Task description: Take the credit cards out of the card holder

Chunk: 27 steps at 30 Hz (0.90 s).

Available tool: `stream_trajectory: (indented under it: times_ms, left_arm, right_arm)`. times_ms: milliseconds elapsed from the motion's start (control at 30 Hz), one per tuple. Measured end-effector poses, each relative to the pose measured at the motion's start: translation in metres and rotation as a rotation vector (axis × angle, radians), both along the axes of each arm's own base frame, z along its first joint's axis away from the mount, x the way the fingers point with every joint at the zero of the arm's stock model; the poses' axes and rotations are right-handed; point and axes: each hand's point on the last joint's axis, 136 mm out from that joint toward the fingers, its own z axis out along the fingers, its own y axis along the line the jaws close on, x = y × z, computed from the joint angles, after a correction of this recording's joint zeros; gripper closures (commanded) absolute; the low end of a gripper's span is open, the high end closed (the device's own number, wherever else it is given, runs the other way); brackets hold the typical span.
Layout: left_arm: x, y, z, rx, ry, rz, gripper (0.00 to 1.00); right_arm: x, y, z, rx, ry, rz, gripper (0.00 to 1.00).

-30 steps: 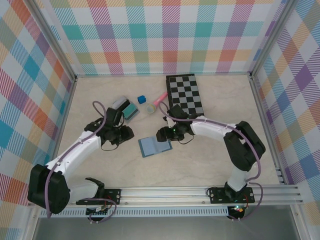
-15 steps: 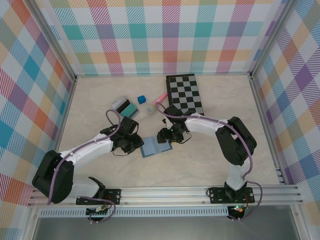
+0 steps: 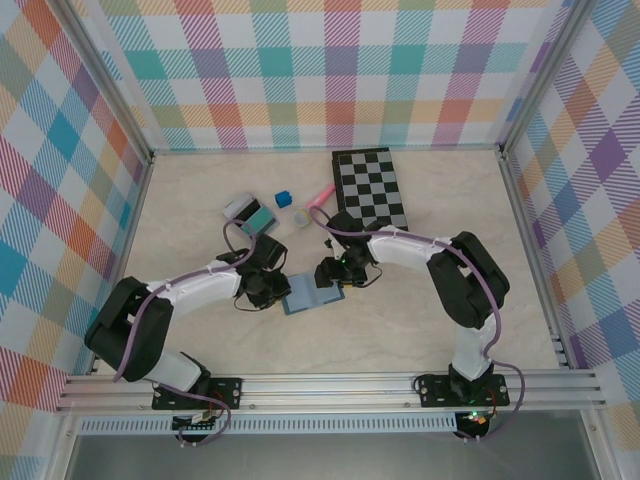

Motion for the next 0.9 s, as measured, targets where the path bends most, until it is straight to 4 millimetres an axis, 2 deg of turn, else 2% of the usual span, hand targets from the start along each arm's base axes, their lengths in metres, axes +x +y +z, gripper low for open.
stream_trajectory:
  times_ms: [167, 400, 500, 633, 900]
  left_arm:
    - [0.001, 0.000, -0.002, 0.003, 0.005, 0.000, 0.83]
    - [0.003, -0.005, -0.005, -0.003, 0.015, -0.005, 0.79]
    - [0.003, -0.010, -0.007, -0.023, 0.023, -0.018, 0.79]
    - [0.003, -0.014, -0.008, -0.036, 0.037, -0.030, 0.81]
    - [0.008, -0.027, -0.004, -0.093, 0.021, -0.062, 0.95]
  right_arm:
    - [0.000, 0.000, 0.000, -0.001, 0.002, -0.002, 0.40]
    - [0.000, 0.001, -0.001, -0.002, 0.006, -0.006, 0.41]
    - [0.000, 0.001, -0.001, -0.003, 0.007, -0.006, 0.44]
    - [0.000, 0.001, -0.003, -0.001, 0.017, -0.010, 0.47]
    - [0.000, 0.000, -0.004, -0.003, 0.021, -0.014, 0.51]
